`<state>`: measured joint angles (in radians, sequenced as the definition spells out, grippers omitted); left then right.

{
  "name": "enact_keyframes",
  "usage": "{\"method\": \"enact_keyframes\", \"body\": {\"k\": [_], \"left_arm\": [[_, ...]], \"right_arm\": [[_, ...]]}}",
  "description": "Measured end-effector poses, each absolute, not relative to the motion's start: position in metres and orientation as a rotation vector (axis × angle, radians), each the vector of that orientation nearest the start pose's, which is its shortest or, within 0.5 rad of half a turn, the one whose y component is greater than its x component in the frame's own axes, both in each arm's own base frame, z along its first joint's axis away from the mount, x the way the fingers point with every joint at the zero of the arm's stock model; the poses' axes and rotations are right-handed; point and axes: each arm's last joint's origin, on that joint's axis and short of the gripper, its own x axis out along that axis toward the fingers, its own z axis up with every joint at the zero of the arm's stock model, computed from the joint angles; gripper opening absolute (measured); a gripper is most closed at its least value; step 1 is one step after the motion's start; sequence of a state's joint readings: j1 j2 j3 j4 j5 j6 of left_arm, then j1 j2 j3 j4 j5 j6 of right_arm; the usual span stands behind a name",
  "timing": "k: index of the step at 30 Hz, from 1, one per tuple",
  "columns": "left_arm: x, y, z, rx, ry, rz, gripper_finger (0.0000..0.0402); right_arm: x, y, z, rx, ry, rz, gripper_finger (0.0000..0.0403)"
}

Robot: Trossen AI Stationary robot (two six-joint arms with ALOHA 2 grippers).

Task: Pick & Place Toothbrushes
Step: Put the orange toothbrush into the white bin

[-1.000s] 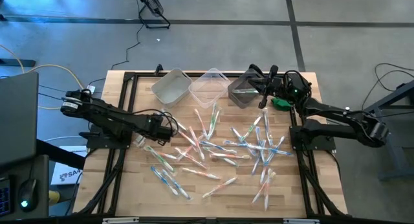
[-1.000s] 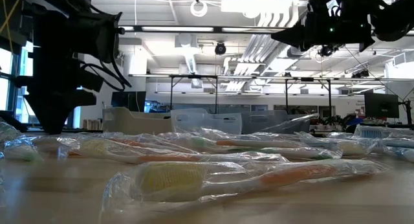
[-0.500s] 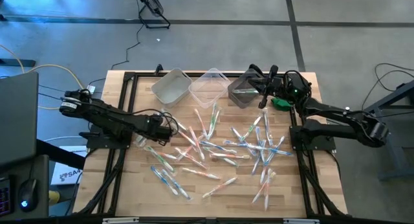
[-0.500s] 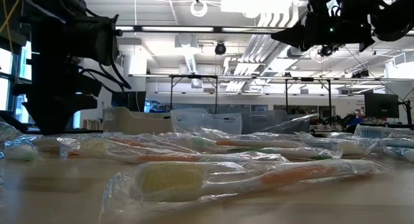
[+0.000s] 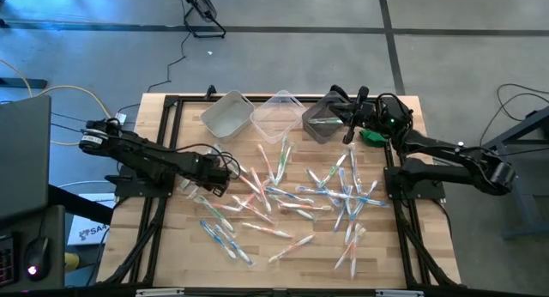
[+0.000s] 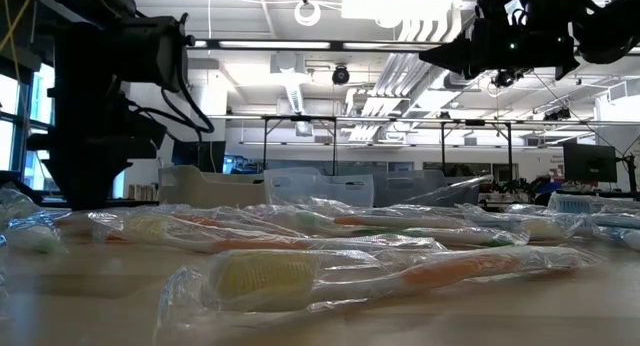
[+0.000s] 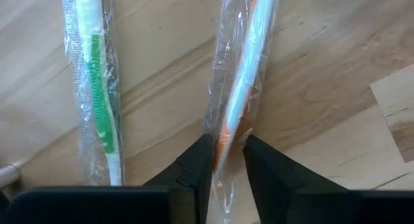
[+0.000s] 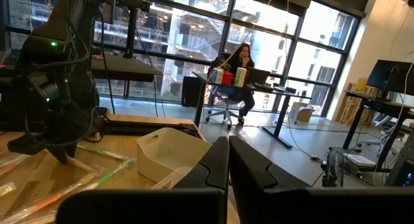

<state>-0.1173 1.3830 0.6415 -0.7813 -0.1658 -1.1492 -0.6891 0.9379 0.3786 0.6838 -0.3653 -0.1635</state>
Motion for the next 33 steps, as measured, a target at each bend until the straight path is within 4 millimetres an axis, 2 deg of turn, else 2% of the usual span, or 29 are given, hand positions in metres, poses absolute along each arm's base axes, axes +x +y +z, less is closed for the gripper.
{"method": "enact_keyframes", "body": {"k": [6,8,13,24,33], "left_arm": [[0.196,-0.018,0.146,-0.706,1.27,0.871,0.002],[0.196,-0.018,0.146,-0.703,1.27,0.874,0.001],[0.193,-0.018,0.146,-0.685,1.294,0.894,0.0019],[0.187,-0.016,0.15,-0.662,1.304,0.92,0.0009],[0.176,-0.014,0.171,-0.667,1.204,0.902,0.0009]], "right_arm": [[0.159,-0.118,0.249,-0.225,-0.081,-0.332,0.0005],[0.159,-0.118,0.249,-0.225,-0.081,-0.331,0.0005],[0.159,-0.118,0.249,-0.224,-0.08,-0.332,0.0005],[0.159,-0.118,0.249,-0.222,-0.077,-0.331,0.0005],[0.159,-0.118,0.248,-0.222,-0.076,-0.331,0.0005]]}}
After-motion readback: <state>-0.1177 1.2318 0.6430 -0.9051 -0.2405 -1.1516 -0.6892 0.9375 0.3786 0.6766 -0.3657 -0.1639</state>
